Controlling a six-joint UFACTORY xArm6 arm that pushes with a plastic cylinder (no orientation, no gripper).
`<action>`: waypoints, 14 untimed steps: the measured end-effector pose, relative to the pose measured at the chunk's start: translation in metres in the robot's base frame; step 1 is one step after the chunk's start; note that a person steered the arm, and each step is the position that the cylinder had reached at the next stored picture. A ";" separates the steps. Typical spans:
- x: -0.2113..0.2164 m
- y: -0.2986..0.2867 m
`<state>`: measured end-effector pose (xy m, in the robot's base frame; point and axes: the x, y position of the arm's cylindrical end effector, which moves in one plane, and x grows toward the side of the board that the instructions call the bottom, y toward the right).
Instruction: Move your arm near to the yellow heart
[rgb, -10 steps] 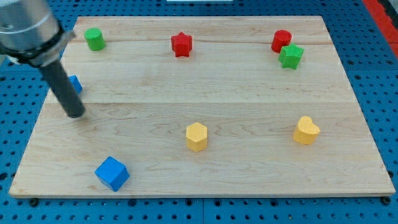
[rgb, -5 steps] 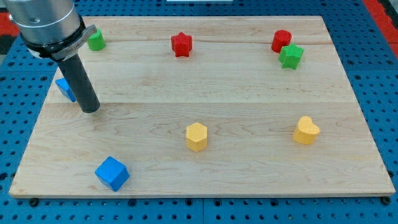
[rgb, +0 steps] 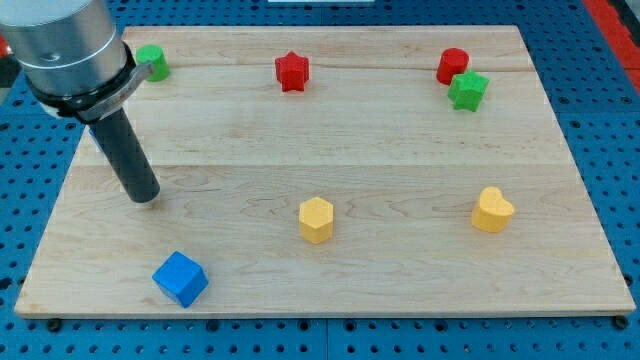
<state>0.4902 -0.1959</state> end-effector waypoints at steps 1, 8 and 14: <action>0.022 0.009; 0.011 0.265; 0.031 0.341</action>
